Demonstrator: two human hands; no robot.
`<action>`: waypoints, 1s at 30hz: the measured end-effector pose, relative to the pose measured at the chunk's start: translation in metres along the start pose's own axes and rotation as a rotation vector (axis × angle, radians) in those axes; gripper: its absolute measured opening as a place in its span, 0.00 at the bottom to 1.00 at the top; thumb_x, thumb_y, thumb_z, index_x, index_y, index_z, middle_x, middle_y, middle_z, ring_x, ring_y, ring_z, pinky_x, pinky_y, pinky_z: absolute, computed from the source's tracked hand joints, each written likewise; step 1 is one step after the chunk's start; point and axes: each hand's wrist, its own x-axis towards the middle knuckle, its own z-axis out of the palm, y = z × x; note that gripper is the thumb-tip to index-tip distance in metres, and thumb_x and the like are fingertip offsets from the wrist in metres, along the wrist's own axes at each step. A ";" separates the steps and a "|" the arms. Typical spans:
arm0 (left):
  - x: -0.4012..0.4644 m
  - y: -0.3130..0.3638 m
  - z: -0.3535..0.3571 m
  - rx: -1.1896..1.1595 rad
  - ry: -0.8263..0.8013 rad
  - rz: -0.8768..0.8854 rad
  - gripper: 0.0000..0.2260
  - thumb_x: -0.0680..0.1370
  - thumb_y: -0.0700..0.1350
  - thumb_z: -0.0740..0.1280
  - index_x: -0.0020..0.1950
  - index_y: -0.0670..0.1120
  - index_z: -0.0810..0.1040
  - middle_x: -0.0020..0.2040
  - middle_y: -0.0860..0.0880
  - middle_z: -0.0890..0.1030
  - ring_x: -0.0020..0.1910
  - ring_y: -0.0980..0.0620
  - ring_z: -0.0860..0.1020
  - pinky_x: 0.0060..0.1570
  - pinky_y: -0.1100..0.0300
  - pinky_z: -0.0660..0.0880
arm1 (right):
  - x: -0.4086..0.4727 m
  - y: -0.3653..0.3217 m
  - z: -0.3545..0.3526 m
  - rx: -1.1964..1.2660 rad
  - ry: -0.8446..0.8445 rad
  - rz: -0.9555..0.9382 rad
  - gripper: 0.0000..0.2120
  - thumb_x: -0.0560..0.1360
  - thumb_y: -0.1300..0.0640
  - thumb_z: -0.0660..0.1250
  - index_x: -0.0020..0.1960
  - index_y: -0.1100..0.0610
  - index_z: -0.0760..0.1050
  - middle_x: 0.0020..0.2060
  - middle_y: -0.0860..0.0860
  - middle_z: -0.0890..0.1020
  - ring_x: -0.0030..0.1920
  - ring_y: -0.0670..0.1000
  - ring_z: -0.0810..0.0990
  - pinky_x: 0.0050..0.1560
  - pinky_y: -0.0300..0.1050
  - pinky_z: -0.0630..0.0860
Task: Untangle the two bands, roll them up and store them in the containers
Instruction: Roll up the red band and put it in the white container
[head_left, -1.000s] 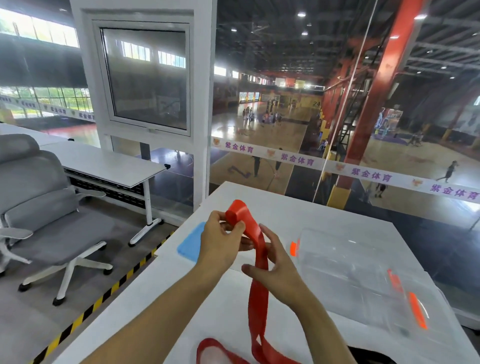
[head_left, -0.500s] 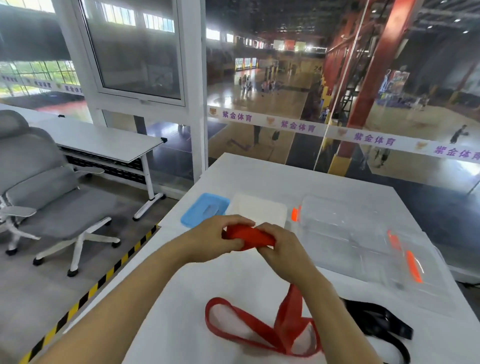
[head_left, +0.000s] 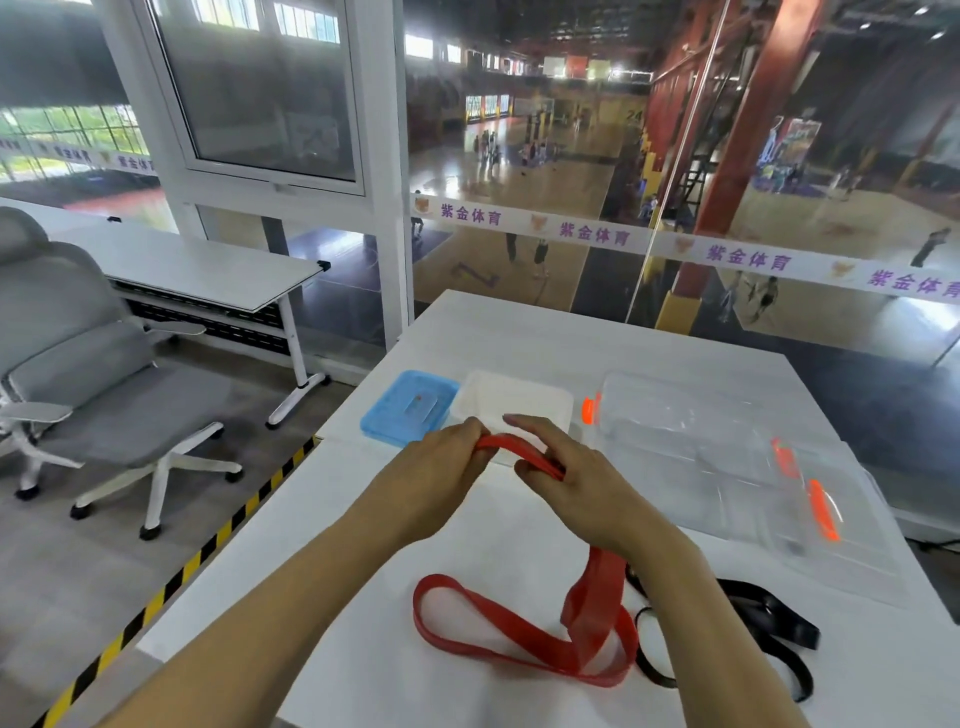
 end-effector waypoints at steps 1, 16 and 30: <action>-0.001 0.001 0.004 -0.109 0.016 -0.019 0.10 0.86 0.53 0.52 0.52 0.51 0.69 0.43 0.52 0.76 0.40 0.51 0.76 0.45 0.49 0.78 | -0.002 -0.002 0.003 0.015 0.021 -0.027 0.23 0.83 0.52 0.64 0.72 0.30 0.66 0.45 0.38 0.79 0.40 0.40 0.76 0.48 0.35 0.74; -0.002 0.020 0.027 -1.015 -0.061 -0.460 0.16 0.85 0.48 0.52 0.64 0.43 0.73 0.49 0.46 0.86 0.51 0.49 0.84 0.55 0.51 0.82 | -0.014 -0.006 0.063 -0.191 0.295 0.047 0.29 0.82 0.46 0.64 0.80 0.35 0.58 0.53 0.45 0.73 0.47 0.48 0.77 0.51 0.42 0.76; -0.009 -0.015 -0.003 -1.094 -0.314 -0.271 0.16 0.74 0.48 0.74 0.58 0.43 0.84 0.54 0.40 0.87 0.56 0.42 0.86 0.62 0.48 0.80 | -0.011 -0.001 0.013 -0.183 -0.083 -0.082 0.23 0.83 0.42 0.61 0.76 0.27 0.61 0.46 0.44 0.73 0.46 0.43 0.74 0.50 0.38 0.71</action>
